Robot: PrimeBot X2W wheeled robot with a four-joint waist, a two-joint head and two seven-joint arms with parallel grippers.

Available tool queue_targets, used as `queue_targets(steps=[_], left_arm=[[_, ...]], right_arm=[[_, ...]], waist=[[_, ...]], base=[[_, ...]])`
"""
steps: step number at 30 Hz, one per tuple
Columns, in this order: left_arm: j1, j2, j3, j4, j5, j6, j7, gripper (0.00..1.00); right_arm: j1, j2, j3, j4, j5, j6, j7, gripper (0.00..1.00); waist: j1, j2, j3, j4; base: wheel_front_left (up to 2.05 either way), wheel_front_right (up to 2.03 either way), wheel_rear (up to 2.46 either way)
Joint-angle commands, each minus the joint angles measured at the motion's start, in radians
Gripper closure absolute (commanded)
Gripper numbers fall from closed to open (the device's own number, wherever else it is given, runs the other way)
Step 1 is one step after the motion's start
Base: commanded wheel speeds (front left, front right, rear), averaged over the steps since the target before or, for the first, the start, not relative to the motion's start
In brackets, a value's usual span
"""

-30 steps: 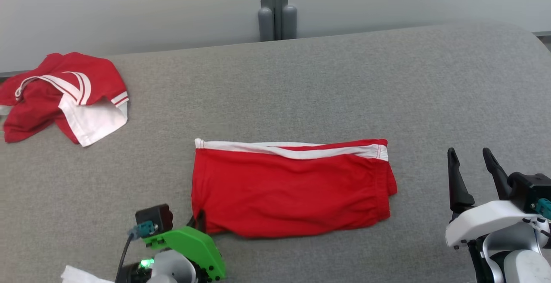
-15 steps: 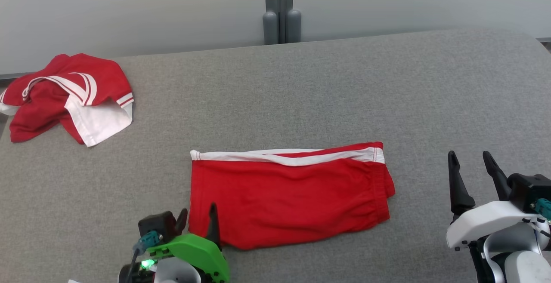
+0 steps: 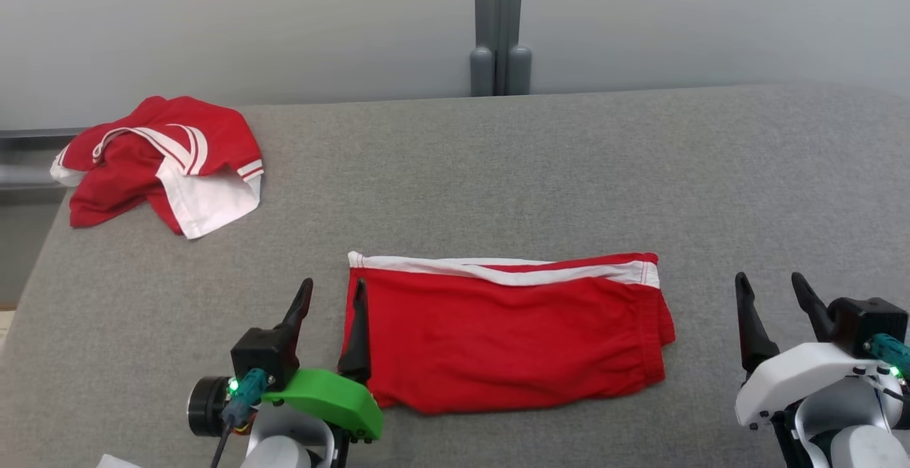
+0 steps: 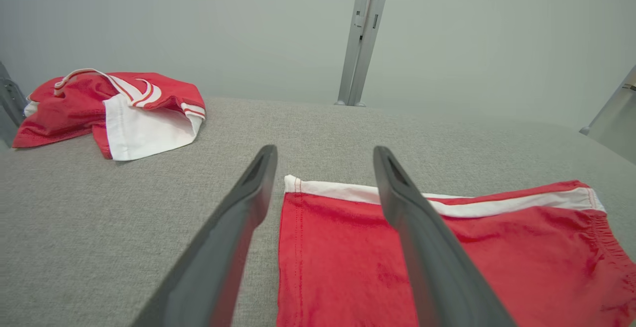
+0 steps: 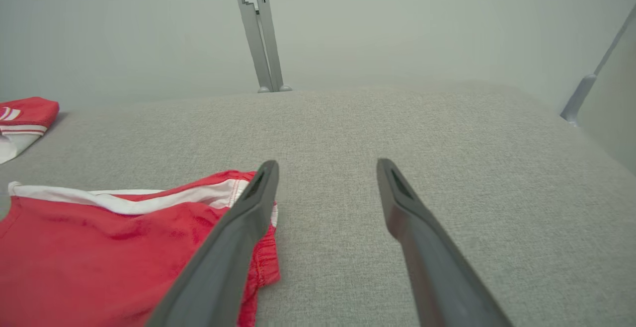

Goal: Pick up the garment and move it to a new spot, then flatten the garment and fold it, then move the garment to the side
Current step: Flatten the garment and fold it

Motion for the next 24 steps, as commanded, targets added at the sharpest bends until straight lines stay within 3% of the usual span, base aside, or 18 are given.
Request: queue_targets(steps=[1,15,24], left_arm=[[0.007,0.009,0.005,-0.008,-0.005,0.004,-0.006,0.0],[0.041,0.035,0.042,-0.08,-0.025,0.044,-0.009,0.0],[0.057,0.046,0.043,-0.085,-0.029,0.051,-0.008,0.0]], right_arm=[[0.002,-0.003,0.006,0.011,-0.009,-0.001,0.013,0.0],[-0.115,-0.003,0.06,0.273,-0.037,-0.001,0.163,0.0],[-0.177,-0.003,0.016,0.469,-0.036,-0.001,0.247,0.0]], waist=[[0.0,0.0,-0.002,0.026],[0.0,0.0,0.038,0.13],[0.0,0.0,0.032,0.158]], base=[[0.0,0.0,0.0],[0.0,0.0,0.0],[0.0,0.0,0.0]])
